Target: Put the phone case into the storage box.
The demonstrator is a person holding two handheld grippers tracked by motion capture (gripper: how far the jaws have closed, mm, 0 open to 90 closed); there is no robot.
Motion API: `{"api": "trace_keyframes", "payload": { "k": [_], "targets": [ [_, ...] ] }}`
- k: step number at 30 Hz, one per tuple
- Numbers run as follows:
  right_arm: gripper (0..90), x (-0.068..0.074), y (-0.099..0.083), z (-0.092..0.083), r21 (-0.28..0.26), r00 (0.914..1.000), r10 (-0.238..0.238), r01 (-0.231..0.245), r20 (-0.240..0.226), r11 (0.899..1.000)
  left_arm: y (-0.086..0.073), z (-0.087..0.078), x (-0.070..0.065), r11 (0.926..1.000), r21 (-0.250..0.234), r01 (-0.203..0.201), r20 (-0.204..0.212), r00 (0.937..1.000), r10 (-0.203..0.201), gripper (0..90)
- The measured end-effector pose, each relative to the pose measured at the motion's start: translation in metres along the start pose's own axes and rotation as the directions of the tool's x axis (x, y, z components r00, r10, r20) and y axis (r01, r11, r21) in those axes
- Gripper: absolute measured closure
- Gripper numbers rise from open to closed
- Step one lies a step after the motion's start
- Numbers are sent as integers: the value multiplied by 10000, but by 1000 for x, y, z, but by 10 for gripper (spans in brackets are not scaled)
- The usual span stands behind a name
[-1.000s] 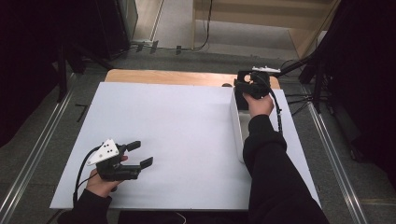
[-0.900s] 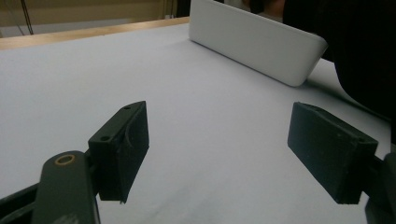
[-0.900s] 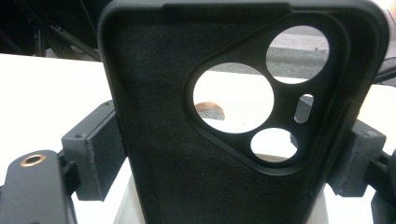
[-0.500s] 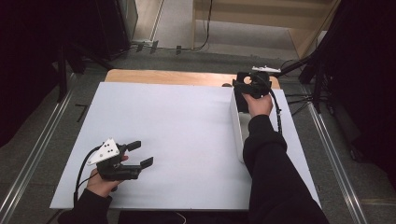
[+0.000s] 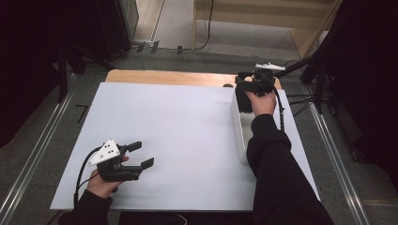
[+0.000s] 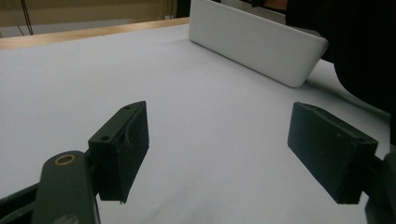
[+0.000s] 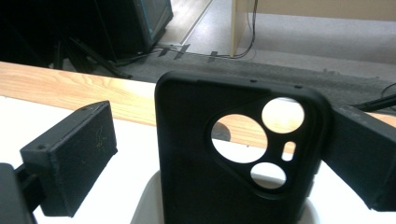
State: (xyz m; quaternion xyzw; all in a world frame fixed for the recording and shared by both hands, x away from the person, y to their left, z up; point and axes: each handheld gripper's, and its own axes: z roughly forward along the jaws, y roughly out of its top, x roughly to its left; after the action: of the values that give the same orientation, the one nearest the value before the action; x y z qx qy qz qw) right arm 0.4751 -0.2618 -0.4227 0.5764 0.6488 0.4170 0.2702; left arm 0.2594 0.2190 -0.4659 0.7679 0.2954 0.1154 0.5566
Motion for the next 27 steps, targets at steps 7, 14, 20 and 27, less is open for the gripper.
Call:
{"api": "trace_keyframes", "payload": {
  "k": [7,14,20,27],
  "targets": [
    [0,-1,9,-8,-230,10000,-9,9,-4,9997,0,1,0,10000,55,-37,-20,10000,37,206],
    [0,0,20,-17,-368,10000,-51,50,-24,9993,0,2,0,10000,18,-30,22,10000,30,206],
    [0,5,26,-26,-386,9993,5,-20,-383,9993,1,2,1,10000,92,-38,30,10000,38,206],
    [0,11,28,-35,-356,9966,28,-58,-829,9994,1,4,2,10000,-7,52,64,10000,-51,206]
  ]
}}
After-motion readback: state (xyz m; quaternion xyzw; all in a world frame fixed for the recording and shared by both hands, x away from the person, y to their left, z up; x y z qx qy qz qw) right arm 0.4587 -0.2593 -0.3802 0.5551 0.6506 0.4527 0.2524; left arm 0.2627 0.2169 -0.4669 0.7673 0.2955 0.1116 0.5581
